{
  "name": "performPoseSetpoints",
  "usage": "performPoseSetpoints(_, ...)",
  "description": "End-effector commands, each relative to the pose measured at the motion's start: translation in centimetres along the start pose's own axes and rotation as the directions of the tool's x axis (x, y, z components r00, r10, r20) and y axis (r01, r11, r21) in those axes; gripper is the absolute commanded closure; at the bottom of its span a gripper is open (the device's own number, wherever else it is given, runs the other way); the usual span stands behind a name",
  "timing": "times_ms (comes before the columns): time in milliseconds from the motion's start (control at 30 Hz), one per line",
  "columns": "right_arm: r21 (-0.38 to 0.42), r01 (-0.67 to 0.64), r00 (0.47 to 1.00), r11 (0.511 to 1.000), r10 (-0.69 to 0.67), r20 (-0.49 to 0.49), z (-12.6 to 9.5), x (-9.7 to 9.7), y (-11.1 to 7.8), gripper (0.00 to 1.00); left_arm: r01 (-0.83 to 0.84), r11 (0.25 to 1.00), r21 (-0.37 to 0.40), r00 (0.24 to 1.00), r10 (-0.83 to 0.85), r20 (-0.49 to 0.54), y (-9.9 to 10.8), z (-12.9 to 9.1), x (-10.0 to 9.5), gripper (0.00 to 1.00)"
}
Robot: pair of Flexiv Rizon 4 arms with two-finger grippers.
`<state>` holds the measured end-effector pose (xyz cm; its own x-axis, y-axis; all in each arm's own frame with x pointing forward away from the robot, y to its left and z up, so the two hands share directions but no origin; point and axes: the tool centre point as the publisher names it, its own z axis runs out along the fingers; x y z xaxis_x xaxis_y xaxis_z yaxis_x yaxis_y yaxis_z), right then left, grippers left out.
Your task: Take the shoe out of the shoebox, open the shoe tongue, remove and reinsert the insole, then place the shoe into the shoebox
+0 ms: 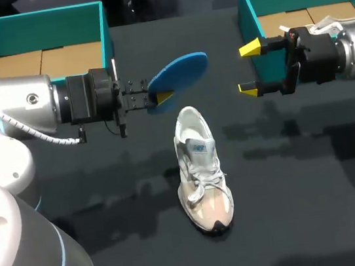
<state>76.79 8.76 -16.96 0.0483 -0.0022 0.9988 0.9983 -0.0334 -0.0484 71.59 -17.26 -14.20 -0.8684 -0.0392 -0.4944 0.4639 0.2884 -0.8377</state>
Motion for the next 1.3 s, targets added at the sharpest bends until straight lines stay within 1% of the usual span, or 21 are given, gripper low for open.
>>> performPoseSetpoints(33, -0.002, -0.001, 1.0, 1.0, 0.001, 0.004, 0.0, 0.0, -0.1, 0.0, 0.0, 1.0, -0.001, 1.0, 0.0, 0.0, 0.0, 0.1, 0.0, 1.0)
performPoseSetpoints(67, -0.002, -0.001, 1.0, 1.0, 0.001, 0.004, 0.0, 0.0, -0.1, 0.0, 0.0, 1.0, -0.001, 1.0, 0.0, 0.0, 0.0, 0.1, 0.0, 1.0)
performPoseSetpoints(167, -0.002, -0.001, 1.0, 1.0, 0.001, 0.004, 0.0, 0.0, -0.1, 0.0, 0.185, 0.981, -0.061, 0.981, -0.188, -0.047, -0.5, -0.3, -0.6, 1.0)
performPoseSetpoints(233, -0.002, -0.001, 1.0, 1.0, 0.001, 0.004, 0.0, 0.0, -0.1, 0.0, 0.296, 0.949, -0.109, 0.95, -0.304, -0.073, -0.7, -0.5, -1.1, 1.0)
performPoseSetpoints(333, -0.002, -0.001, 1.0, 1.0, 0.001, 0.004, 0.0, 0.0, -0.1, 0.0, 0.433, 0.886, -0.166, 0.889, -0.45, -0.082, -1.0, -0.6, -1.6, 1.0)
performPoseSetpoints(467, -0.002, -0.001, 1.0, 1.0, 0.001, 0.004, 0.0, 0.0, -0.1, 0.0, 0.547, 0.807, -0.224, 0.815, -0.574, -0.078, -1.1, -0.7, -1.8, 1.0)
performPoseSetpoints(600, -0.002, -0.001, 1.0, 1.0, 0.001, 0.004, 0.0, 0.0, -0.1, 0.0, 0.607, 0.754, -0.249, 0.768, -0.638, -0.059, -0.9, -0.7, -1.7, 1.0)
performPoseSetpoints(667, -0.002, -0.001, 1.0, 1.0, 0.001, 0.004, 0.0, 0.0, -0.1, 0.0, 0.648, 0.715, -0.262, 0.73, -0.681, -0.051, -0.9, -0.5, -1.7, 1.0)
performPoseSetpoints(800, -0.002, -0.001, 1.0, 1.0, 0.001, 0.004, 0.0, 0.0, -0.1, 0.0, 0.715, 0.652, -0.252, 0.671, -0.741, -0.012, -0.7, -0.2, -1.9, 1.0)
performPoseSetpoints(933, -0.002, -0.001, 1.0, 1.0, 0.001, 0.004, 0.0, 0.0, -0.1, 0.0, 0.798, 0.55, -0.246, 0.571, -0.821, 0.018, -0.5, 0.3, -2.6, 1.0)
performPoseSetpoints(1033, -0.002, -0.001, 1.0, 1.0, 0.001, 0.004, 0.0, 0.0, -0.1, 0.0, 0.839, 0.492, -0.231, 0.513, -0.858, 0.035, -0.5, 0.8, -2.9, 1.0)
performPoseSetpoints(1167, -0.002, -0.001, 1.0, 1.0, 0.001, 0.004, 0.0, 0.0, -0.1, 0.0, 0.907, 0.368, -0.204, 0.389, -0.918, 0.072, -0.4, 2.0, -3.6, 1.0)
performPoseSetpoints(1233, -0.002, -0.001, 1.0, 1.0, 0.001, 0.004, 0.0, 0.0, -0.1, 0.0, 0.923, 0.34, -0.179, 0.36, -0.928, 0.094, -0.3, 2.6, -3.7, 1.0)
performPoseSetpoints(1300, -0.002, -0.001, 1.0, 1.0, 0.001, 0.004, 0.0, 0.0, -0.1, 0.0, 0.943, 0.292, -0.159, 0.311, -0.943, 0.114, 0.0, 3.4, -3.7, 1.0)
